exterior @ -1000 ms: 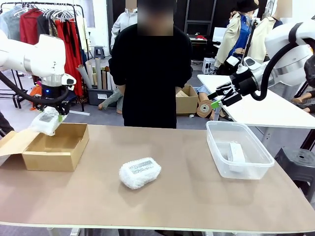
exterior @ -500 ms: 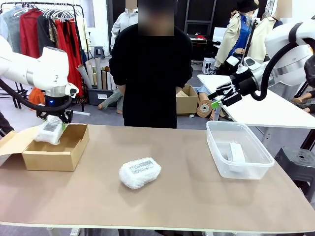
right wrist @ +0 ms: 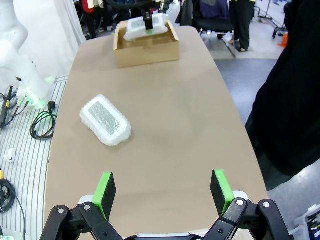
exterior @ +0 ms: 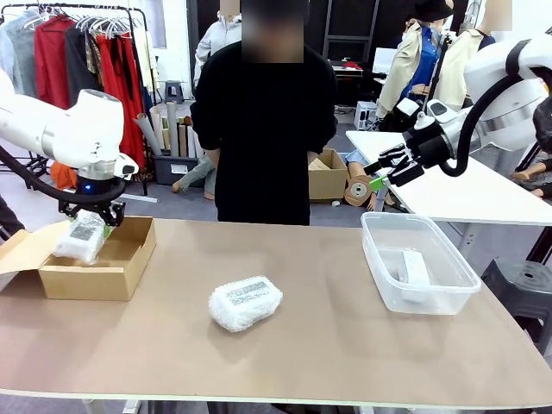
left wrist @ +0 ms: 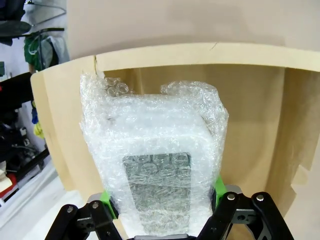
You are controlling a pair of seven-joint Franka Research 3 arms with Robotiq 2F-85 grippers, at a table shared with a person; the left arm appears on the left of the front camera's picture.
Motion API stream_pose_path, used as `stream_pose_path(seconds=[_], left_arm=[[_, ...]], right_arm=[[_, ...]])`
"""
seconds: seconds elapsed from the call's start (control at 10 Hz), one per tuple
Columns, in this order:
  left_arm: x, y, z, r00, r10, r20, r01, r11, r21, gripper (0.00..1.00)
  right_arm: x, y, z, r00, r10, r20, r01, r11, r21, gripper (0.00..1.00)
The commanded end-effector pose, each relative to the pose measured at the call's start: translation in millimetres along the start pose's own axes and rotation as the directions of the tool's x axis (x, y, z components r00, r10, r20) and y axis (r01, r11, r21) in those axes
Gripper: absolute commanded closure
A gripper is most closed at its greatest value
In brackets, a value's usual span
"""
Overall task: Separate and place wrapped and unwrapped clocks.
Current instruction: If the picked Digital clock is wrapped, place it in the Package Box ; if not, place it in the Organizing box.
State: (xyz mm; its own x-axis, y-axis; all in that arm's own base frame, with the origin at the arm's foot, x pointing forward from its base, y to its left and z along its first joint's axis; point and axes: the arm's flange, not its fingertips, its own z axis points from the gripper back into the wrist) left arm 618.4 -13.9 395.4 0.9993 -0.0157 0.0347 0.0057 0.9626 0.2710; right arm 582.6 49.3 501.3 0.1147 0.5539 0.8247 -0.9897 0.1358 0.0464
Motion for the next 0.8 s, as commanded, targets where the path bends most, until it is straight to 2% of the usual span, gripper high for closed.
stream_pose_path(seconds=[0.0,0.7], left_arm=[[-12,3,2,1.0,0.024,0.015,-0.024,0.999,0.028,1.0],[10,5,-28,0.998,0.02,-0.06,-0.019,1.0,0.011,1.0]], right_arm=[[1,0,1,1.0,0.009,-0.006,-0.009,1.0,-0.002,0.0],[1,0,1,1.0,0.009,-0.006,-0.009,1.0,-0.002,0.0]])
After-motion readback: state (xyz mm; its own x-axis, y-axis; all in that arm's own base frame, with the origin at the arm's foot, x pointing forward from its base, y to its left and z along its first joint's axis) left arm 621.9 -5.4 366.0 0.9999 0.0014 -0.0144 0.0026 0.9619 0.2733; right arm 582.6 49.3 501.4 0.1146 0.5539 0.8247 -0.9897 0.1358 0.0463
